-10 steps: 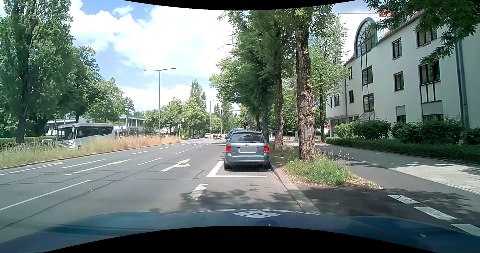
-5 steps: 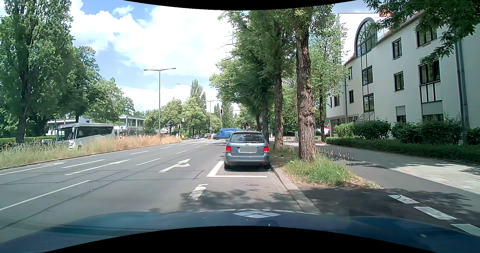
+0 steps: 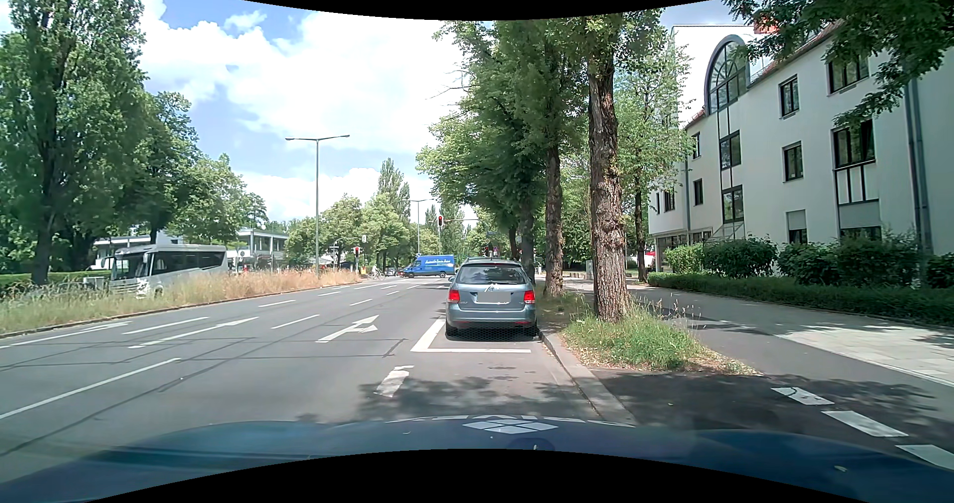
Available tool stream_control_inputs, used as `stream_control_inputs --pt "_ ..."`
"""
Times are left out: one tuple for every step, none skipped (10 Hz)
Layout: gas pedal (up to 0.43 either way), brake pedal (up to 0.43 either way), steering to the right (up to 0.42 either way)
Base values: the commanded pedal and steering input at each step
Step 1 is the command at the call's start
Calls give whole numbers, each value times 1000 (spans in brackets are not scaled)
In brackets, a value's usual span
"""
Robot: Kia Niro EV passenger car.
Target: Follow the waypoints while adhering to traffic rules and regulations
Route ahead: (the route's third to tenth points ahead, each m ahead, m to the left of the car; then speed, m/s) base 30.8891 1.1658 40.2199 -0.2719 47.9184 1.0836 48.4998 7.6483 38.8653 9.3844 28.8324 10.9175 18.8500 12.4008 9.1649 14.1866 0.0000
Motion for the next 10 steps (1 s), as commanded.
stream_control_inputs --pt "0 390 0" --pt "0 390 0" --pt "0 390 -1" --pt "0 390 -4" --pt "0 390 -17" --pt "0 390 -38" --pt "0 390 -58" --pt "0 390 -80" --pt "0 396 -118" --pt "0 390 -158"
